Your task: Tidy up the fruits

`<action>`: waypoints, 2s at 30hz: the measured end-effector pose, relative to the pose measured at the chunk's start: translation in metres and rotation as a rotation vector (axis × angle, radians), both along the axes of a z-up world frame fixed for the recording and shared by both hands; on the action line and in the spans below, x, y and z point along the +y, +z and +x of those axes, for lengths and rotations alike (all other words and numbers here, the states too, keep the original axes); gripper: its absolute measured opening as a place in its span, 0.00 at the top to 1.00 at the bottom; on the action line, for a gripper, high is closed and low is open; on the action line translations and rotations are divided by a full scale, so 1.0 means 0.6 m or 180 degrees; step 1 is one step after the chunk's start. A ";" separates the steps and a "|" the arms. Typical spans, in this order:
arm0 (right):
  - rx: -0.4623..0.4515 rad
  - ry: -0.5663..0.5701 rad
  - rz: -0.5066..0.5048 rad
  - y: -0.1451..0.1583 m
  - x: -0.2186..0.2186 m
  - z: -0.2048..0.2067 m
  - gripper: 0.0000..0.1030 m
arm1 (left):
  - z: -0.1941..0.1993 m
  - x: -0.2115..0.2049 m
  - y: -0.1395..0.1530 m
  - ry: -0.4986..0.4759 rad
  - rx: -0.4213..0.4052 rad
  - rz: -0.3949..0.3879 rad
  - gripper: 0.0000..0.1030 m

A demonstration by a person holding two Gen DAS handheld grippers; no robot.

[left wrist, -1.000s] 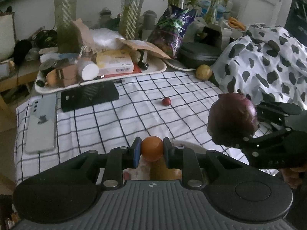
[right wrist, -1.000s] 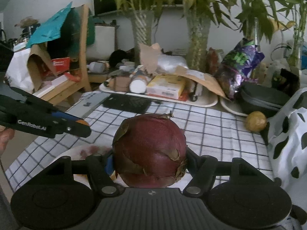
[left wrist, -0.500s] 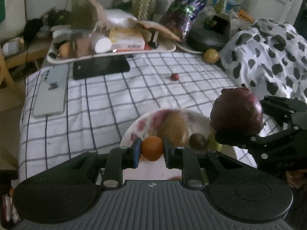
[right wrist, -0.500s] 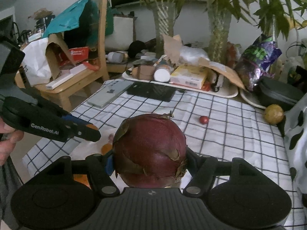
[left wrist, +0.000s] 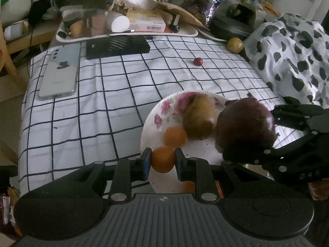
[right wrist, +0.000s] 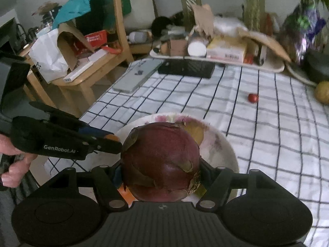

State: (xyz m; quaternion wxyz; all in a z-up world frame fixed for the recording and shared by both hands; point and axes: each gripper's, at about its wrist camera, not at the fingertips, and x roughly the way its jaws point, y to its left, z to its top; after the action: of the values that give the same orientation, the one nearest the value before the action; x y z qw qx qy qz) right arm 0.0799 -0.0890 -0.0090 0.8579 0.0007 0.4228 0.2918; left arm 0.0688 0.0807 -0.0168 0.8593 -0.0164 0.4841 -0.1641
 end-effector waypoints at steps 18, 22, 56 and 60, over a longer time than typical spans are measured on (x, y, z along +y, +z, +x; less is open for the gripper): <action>-0.0039 -0.0212 0.0176 0.019 -0.028 0.003 0.00 | 0.010 -0.015 -0.006 -0.0126 0.0124 -0.0151 0.76; -0.0076 -0.0287 0.0168 0.025 -0.041 -0.009 0.00 | 0.006 -0.023 0.000 -0.0124 0.0040 -0.0082 0.39; -0.0180 -0.0950 -0.0800 0.012 -0.083 -0.153 0.00 | -0.174 -0.098 0.047 0.0547 -0.0403 0.0440 0.00; -0.0132 -0.1032 -0.0913 0.006 -0.082 -0.159 0.00 | -0.178 -0.103 0.044 0.0529 -0.0400 0.0519 0.00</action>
State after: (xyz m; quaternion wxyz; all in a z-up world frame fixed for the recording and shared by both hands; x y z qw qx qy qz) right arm -0.0152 -0.1382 -0.0055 0.8935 -0.0594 0.4366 0.0867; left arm -0.0380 0.0188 0.0095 0.8971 0.0237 0.4380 -0.0531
